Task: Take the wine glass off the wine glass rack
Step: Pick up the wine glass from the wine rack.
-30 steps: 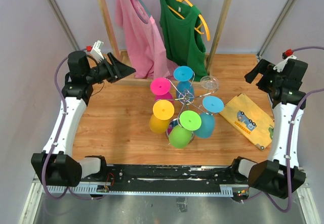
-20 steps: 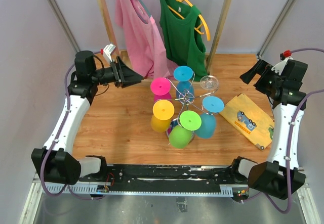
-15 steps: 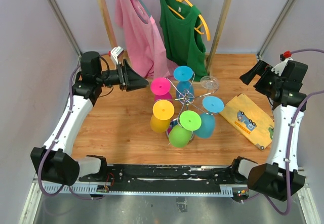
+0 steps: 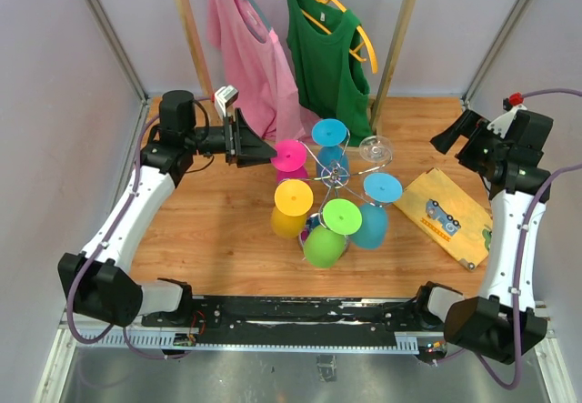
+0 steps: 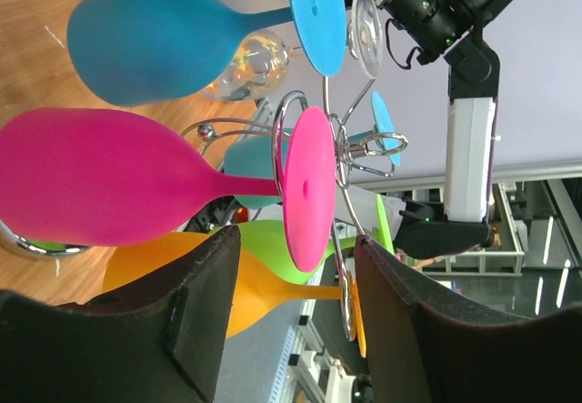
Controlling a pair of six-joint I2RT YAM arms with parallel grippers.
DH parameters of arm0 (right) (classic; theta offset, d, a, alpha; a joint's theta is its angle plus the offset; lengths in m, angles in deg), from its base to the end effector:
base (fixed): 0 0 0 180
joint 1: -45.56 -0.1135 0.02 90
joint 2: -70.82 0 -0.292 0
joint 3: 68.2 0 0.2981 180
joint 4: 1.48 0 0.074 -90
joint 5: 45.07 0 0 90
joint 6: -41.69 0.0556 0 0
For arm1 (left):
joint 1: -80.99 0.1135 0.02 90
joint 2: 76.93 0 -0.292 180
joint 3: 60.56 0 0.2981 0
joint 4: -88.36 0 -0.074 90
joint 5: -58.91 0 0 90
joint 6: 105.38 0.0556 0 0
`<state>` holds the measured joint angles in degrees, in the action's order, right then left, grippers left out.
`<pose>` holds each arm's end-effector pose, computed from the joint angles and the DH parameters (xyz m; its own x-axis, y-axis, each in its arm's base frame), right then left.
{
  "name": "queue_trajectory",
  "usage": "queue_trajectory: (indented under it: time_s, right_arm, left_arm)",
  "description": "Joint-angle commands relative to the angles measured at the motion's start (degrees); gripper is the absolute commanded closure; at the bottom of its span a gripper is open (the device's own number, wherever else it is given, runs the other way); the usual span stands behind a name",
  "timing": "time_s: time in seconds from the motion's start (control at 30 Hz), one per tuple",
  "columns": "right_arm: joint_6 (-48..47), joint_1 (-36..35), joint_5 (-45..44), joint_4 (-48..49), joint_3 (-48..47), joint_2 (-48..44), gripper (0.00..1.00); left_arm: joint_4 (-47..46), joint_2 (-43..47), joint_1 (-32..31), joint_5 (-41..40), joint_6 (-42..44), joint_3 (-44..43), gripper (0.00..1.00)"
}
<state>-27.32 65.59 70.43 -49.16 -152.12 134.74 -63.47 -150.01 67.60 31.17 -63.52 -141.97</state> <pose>0.2729 -0.0740 0.4200 -0.4250 0.4991 -0.7552 0.1106 0.8566 0.5039 0.3037 -0.1229 0.4021 -0.9038 -0.1412 -0.4040 0.3665 0.2320 -0.9010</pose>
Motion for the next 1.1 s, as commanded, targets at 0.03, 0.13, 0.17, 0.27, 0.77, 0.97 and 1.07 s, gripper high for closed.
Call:
queue_trajectory:
  time_s: [0.03, 0.13, 0.17, 0.27, 0.77, 0.97, 1.07]
  right_arm:
    - [-0.9, 0.5, -0.5, -0.8, 0.9, -1.7, 0.01]
    - [-1.1, 0.5, -0.7, -0.9, 1.1, -1.8, 0.01]
    - [-1.2, 0.5, -0.8, -0.9, 1.2, -1.9, 0.02]
    - [-1.3, 0.5, -0.9, -0.9, 1.6, -1.9, 0.01]
    - [-1.7, 0.5, -1.7, -0.9, 1.3, -1.0, 0.02]
    - [-1.9, 0.5, -1.8, -0.9, 1.6, -1.4, 0.01]
    - [-2.0, 0.5, -1.8, -0.9, 1.8, -1.6, 0.01]
  left_arm:
    - [-1.7, -1.3, -1.0, 1.7, -2.1, -2.1, 0.45]
    - [-1.8, -1.7, -1.2, 1.7, -2.4, -2.6, 0.54]
    - [-1.8, -1.8, -1.2, 1.7, -2.5, -2.7, 0.56]
    - [-1.6, -2.0, -1.2, 1.8, -2.6, -3.1, 0.59]
    - [-0.3, -2.1, -1.2, 2.2, -2.2, -3.4, 0.95]
    - [-1.8, -2.3, -1.2, 3.4, -4.7, -3.8, 1.0]
    - [-3.3, -2.8, -1.1, 4.3, -7.4, -4.9, 1.0]
